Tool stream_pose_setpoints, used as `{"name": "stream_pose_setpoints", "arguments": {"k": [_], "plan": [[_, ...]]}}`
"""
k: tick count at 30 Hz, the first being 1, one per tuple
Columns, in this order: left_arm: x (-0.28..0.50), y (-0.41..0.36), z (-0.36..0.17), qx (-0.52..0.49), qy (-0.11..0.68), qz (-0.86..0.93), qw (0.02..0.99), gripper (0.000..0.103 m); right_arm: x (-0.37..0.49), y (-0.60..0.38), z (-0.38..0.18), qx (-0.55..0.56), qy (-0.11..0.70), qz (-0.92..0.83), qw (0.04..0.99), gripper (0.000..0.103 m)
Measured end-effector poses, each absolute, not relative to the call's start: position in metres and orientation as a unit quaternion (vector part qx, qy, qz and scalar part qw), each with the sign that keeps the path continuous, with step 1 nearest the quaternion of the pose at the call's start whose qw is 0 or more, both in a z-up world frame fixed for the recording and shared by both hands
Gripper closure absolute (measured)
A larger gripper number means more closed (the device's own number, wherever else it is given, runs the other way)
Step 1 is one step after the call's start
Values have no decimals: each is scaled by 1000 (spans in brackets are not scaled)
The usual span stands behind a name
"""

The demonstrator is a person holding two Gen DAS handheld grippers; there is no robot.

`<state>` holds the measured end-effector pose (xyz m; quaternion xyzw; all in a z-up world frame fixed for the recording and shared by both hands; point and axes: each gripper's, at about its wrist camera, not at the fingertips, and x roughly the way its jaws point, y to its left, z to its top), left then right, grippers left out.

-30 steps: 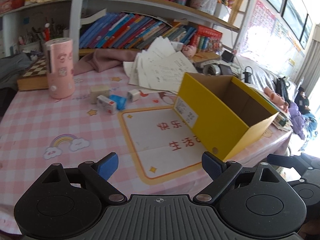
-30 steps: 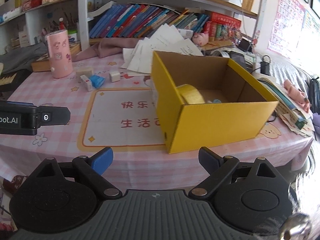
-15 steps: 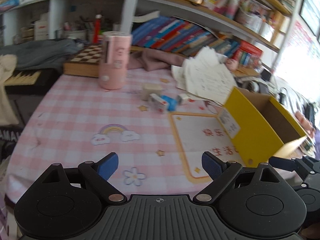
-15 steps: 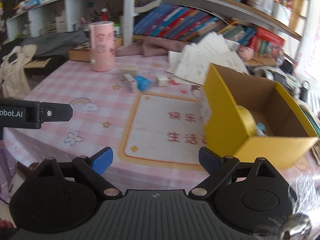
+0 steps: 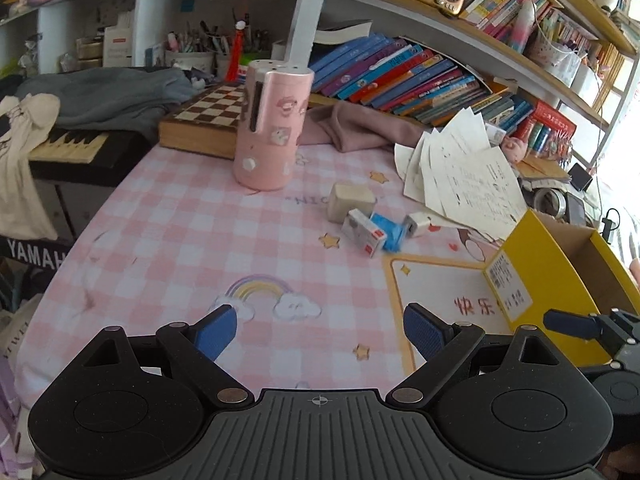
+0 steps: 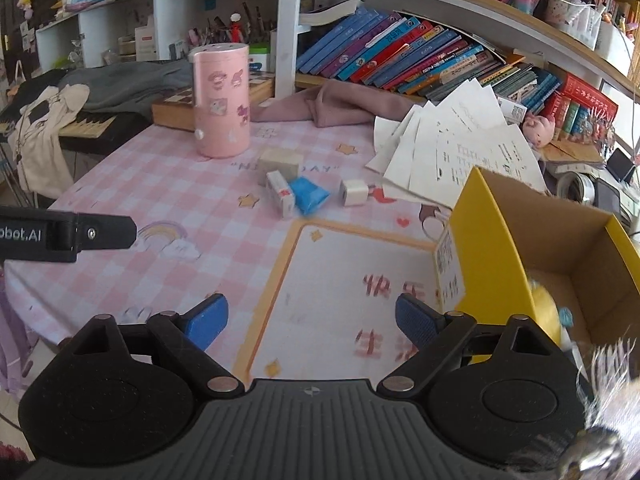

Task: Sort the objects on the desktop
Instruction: 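Move both open tools back toward the remaining items on the table, then grasp the small white-red box with the left tool while the right tool grasps a white cube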

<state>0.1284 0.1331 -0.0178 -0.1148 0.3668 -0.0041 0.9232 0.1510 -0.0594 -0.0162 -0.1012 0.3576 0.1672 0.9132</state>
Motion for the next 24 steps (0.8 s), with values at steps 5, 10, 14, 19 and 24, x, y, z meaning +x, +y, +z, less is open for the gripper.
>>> {"name": "stream_pose_setpoints", "arguments": {"k": [5, 10, 14, 19, 24], "plan": [[162, 122, -20, -104, 372, -2, 922, 10, 186, -66, -17, -97, 356, 168, 914, 16], [199, 119, -24, -109, 388, 8, 915, 10, 222, -64, -17, -94, 356, 175, 913, 25], [227, 109, -29, -94, 399, -9, 912, 12, 255, -66, -8, -51, 359, 155, 919, 33], [248, 97, -38, -91, 412, -30, 906, 14, 284, -79, -3, -6, 367, 123, 922, 35], [267, 90, -50, -71, 417, -41, 905, 24, 304, -82, -13, 8, 384, 109, 917, 35]]}}
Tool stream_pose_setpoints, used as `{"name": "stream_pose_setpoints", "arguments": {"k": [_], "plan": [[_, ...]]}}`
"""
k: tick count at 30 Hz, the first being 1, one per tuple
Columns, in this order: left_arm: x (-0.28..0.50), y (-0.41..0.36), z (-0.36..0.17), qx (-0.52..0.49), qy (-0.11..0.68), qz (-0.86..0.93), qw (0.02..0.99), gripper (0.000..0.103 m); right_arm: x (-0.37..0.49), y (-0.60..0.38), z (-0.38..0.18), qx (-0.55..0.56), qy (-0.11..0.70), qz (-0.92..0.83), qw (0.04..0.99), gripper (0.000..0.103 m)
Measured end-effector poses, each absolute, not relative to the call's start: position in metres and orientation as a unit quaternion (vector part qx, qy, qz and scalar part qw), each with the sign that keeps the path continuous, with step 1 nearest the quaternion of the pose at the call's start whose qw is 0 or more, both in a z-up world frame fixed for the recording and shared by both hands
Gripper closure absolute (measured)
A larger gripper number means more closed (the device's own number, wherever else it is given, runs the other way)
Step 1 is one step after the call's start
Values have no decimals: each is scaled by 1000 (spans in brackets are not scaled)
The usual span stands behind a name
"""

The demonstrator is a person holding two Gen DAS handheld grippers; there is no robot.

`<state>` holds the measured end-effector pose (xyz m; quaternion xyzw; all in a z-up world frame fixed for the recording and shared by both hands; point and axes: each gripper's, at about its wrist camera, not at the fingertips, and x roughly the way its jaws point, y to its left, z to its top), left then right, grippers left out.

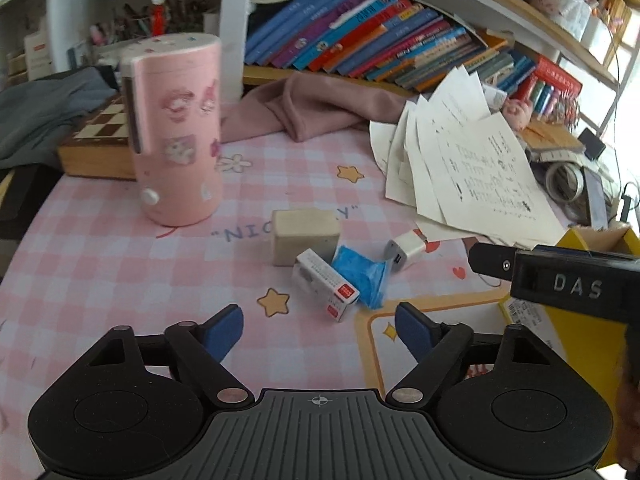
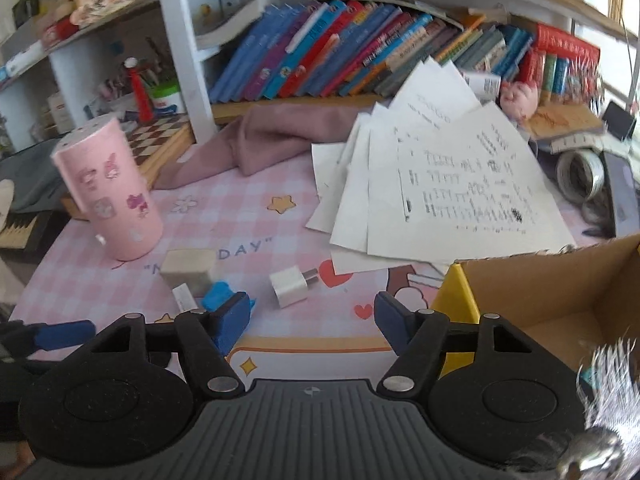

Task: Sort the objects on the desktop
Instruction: 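Grasp the small white-red box with the left tool while the right tool grasps a white cube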

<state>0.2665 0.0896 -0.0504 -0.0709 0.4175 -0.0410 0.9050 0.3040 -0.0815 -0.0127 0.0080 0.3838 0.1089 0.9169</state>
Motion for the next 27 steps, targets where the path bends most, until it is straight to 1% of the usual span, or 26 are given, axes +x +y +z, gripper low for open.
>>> {"name": "stream_pose_setpoints", "arguments": {"k": [4, 6, 10, 14, 17, 18, 20, 21, 23, 25, 27], "plan": [[281, 83, -63, -50, 427, -43, 902, 29, 317, -78, -21, 9, 394, 111, 912, 37], [287, 80, -66, -46, 424, -43, 903, 34, 324, -75, -26, 6, 403, 112, 908, 37], [297, 76, -75, -42, 432, -44, 900, 37, 338, -67, -36, -1, 422, 123, 898, 37], [306, 77, -83, -48, 441, -41, 895, 44, 350, -54, -41, -25, 420, 140, 896, 37], [314, 78, -87, -51, 442, -40, 894, 46, 362, -46, -47, -44, 424, 142, 893, 37], [316, 78, -88, -50, 443, -40, 894, 49, 366, -44, -50, -48, 426, 141, 892, 38], [318, 79, -89, -52, 446, -41, 893, 54, 373, -40, -55, -56, 430, 141, 890, 39], [318, 81, -88, -55, 450, -42, 891, 55, 376, -39, -58, -58, 433, 142, 888, 42], [314, 88, -87, -63, 456, -34, 887, 55, 381, -38, -64, -60, 442, 142, 884, 46], [309, 99, -86, -78, 461, -17, 884, 56, 384, -39, -67, -54, 446, 144, 882, 47], [309, 105, -88, -89, 466, -2, 880, 63, 386, -39, -70, -50, 449, 145, 880, 48]]}}
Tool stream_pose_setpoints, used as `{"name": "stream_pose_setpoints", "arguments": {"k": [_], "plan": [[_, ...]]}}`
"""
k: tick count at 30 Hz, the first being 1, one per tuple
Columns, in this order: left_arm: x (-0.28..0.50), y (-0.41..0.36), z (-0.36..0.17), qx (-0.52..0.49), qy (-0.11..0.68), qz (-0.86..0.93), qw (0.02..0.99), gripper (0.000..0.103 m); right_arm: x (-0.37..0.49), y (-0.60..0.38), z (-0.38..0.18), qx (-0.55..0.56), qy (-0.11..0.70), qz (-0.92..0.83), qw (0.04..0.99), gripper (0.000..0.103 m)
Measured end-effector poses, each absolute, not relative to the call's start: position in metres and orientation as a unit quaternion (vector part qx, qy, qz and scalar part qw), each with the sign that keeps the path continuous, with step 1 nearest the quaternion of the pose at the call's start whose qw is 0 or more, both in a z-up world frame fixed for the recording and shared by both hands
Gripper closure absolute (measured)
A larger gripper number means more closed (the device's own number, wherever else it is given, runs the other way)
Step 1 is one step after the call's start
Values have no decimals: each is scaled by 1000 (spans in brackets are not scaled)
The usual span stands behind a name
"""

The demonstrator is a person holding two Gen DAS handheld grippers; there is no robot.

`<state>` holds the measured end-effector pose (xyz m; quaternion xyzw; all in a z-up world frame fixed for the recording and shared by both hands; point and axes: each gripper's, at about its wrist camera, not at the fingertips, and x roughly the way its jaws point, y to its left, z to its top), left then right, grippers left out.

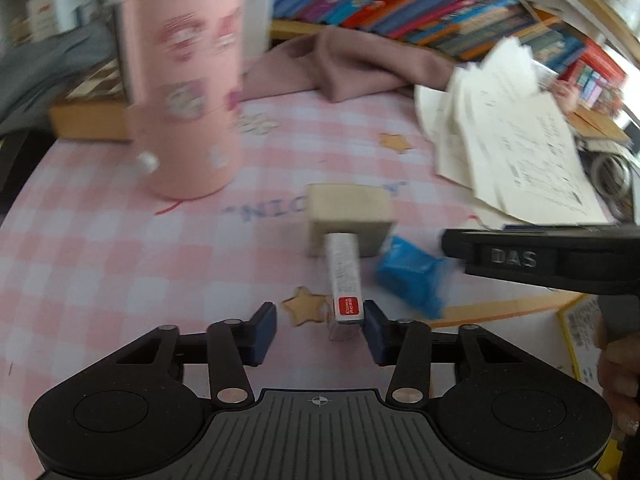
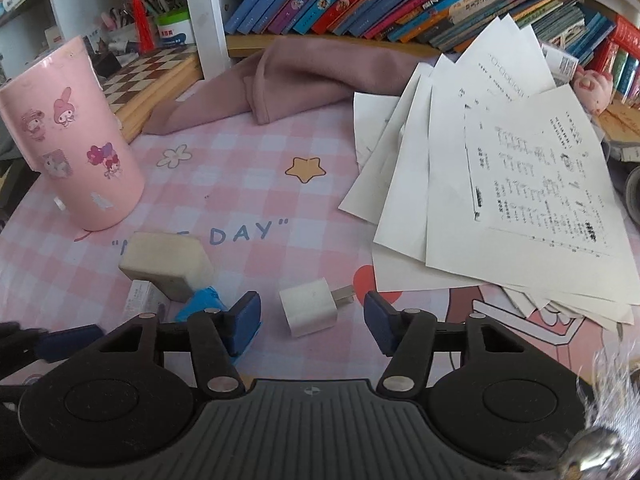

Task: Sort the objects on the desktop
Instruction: 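Grasp the small white-red box with the left tool while the right tool grasps a white cube, then carry the small box and white cube over the yellow box with both tools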

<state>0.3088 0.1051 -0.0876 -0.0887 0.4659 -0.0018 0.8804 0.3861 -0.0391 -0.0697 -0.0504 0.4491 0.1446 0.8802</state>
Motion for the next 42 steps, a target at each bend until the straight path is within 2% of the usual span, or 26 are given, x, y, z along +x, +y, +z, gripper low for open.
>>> {"name": "stream_pose_setpoints", "arguments": {"k": [4, 7, 9, 11, 25, 42], "plan": [[322, 96, -90, -54, 457, -13, 888, 63, 392, -37, -77, -48, 458, 148, 875, 50], [327, 89, -93, -24, 452, -22, 891, 68, 395, -39, -83, -37, 465, 145, 873, 62], [326, 88, -93, -13, 451, -24, 892, 84, 395, -43, -84, -29, 462, 144, 875, 72], [324, 91, -92, -22, 455, -27, 890, 90, 394, -44, -83, -24, 459, 144, 876, 73], [274, 124, -46, -130, 407, -58, 902, 90, 326, -51, -17, -5, 398, 175, 900, 73], [181, 126, 5, -140, 353, -145, 914, 90, 202, -77, 46, 34, 331, 147, 932, 73]]}}
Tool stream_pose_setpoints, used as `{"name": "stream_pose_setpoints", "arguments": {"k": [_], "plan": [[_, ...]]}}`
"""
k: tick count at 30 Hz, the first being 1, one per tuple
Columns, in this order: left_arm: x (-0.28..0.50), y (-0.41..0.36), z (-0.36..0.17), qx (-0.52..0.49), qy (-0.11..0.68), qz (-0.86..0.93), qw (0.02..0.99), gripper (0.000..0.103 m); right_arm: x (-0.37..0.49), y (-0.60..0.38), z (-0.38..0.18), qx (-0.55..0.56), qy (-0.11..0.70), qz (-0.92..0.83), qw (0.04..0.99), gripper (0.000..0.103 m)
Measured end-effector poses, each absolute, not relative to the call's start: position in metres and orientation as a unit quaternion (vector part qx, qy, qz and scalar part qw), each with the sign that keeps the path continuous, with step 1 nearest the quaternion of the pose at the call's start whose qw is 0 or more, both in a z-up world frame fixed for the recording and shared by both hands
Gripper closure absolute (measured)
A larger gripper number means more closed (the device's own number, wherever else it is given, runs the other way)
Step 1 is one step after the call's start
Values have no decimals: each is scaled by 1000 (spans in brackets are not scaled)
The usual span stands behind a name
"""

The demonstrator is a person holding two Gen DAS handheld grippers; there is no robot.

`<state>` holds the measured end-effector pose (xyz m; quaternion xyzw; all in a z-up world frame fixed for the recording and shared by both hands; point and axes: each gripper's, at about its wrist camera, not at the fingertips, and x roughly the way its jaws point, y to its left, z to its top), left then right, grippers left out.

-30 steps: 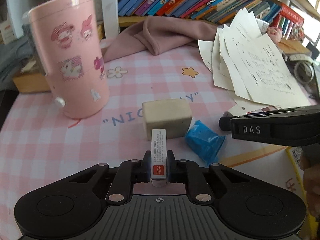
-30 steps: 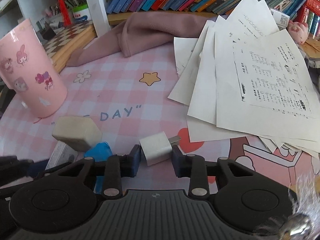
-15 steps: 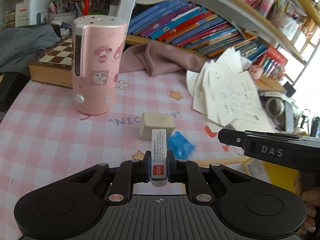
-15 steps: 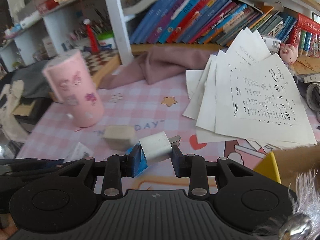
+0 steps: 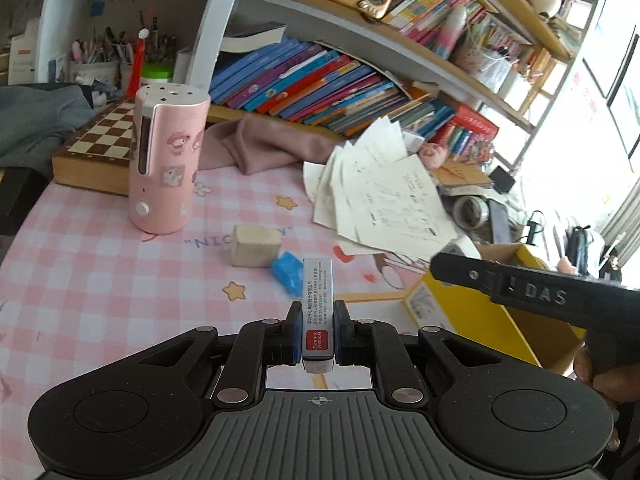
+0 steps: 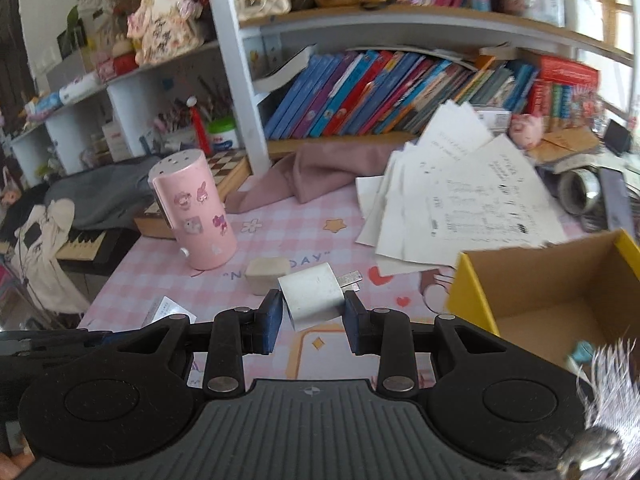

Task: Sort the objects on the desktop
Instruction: 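Carry the small box and white cube over the yellow box with both tools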

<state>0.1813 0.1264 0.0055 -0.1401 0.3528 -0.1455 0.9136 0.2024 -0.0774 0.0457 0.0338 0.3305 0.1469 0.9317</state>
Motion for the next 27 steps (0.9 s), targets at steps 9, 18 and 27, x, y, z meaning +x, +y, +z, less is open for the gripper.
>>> {"name": "stream_pose_setpoints", "arguments": {"k": [9, 18, 27], "plan": [[148, 127, 14, -151, 351, -171, 908, 90, 141, -102, 44, 55, 333, 104, 935, 73], [129, 110, 17, -161, 347, -209, 900, 90, 91, -132, 43, 69, 337, 48, 938, 73], [129, 61, 26, -136, 337, -284, 887, 90, 56, -170, 44, 97, 326, -22, 940, 73]]}}
